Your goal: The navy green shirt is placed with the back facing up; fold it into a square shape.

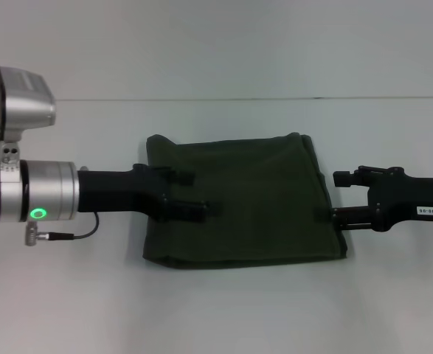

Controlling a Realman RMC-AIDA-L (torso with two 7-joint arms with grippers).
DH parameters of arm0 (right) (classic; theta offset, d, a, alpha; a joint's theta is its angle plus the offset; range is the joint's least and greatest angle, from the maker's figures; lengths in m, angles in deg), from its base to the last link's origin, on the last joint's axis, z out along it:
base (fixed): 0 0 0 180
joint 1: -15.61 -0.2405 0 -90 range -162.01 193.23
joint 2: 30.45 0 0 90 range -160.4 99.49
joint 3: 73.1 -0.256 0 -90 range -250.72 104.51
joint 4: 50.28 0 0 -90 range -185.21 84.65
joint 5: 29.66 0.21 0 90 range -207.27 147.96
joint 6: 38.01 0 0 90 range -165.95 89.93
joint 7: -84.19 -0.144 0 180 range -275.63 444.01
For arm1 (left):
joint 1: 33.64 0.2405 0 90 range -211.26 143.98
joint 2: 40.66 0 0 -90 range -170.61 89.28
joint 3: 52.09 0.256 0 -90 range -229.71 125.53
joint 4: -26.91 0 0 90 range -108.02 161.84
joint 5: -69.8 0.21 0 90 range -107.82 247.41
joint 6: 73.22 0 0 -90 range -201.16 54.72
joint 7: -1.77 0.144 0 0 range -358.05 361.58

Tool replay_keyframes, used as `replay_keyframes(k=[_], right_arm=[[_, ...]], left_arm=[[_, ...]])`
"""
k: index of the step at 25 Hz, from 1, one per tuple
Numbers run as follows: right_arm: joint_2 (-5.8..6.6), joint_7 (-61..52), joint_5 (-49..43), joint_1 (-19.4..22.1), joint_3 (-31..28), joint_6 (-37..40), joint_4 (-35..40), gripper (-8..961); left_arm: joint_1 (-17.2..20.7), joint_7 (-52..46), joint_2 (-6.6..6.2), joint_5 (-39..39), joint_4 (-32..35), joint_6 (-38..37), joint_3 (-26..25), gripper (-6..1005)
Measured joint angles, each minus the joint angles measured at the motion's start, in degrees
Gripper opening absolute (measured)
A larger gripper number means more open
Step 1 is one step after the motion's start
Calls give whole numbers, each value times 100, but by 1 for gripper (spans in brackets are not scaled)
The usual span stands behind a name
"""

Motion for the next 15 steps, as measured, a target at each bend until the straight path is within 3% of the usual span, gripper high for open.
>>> replay_keyframes(k=[5,15], right_arm=[[-12,65,24,-50,4,-28,-79,942],[-16,401,43,-89,162,-58,-25,942]], left_arm=[[-17,168,144,32,159,110,48,934],[-16,81,118,72,156,129,130,934]])
